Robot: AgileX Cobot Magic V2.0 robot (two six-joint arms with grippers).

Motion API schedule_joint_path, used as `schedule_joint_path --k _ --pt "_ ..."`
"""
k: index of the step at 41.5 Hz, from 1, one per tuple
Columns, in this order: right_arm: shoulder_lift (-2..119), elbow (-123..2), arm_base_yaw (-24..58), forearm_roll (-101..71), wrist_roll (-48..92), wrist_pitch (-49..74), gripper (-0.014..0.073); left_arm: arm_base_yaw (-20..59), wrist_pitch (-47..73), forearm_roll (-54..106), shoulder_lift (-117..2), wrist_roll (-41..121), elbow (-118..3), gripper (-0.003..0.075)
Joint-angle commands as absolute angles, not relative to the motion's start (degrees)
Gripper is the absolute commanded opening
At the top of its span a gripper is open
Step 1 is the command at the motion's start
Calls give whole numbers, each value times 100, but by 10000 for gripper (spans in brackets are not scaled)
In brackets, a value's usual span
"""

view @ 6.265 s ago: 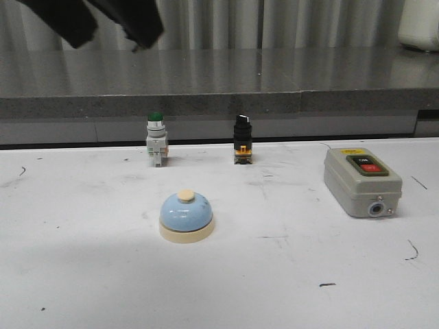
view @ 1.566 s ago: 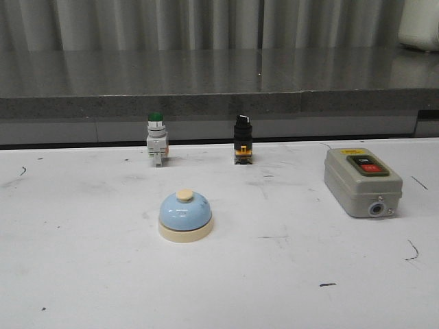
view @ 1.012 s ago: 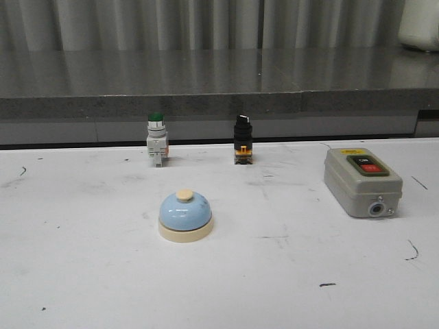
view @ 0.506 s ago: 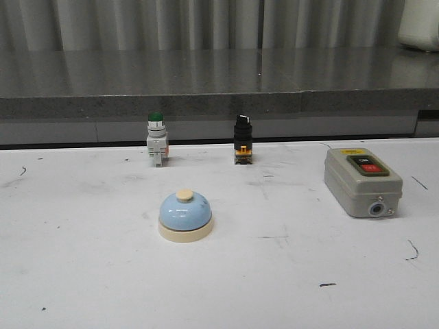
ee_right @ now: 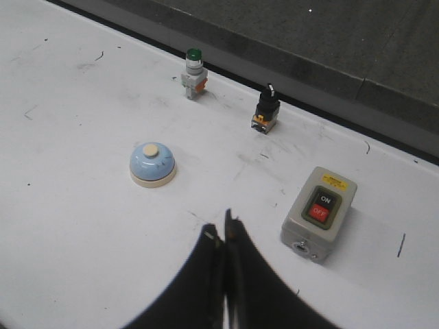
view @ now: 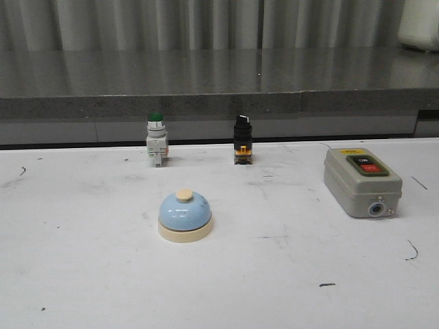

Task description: Place and press bell with both arms

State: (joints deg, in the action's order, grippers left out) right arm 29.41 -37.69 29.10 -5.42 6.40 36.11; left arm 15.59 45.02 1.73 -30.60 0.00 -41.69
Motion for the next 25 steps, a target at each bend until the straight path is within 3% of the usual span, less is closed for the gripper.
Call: schedule_joint_path --k 1,25 --pt "2952 -3912 2872 -501 641 3155 -67 1211 3604 119 -2746 -41 -4008 -20" --pt "2952 -3912 2872 -501 641 3155 -67 0 48 119 -133 -41 -214 -20"
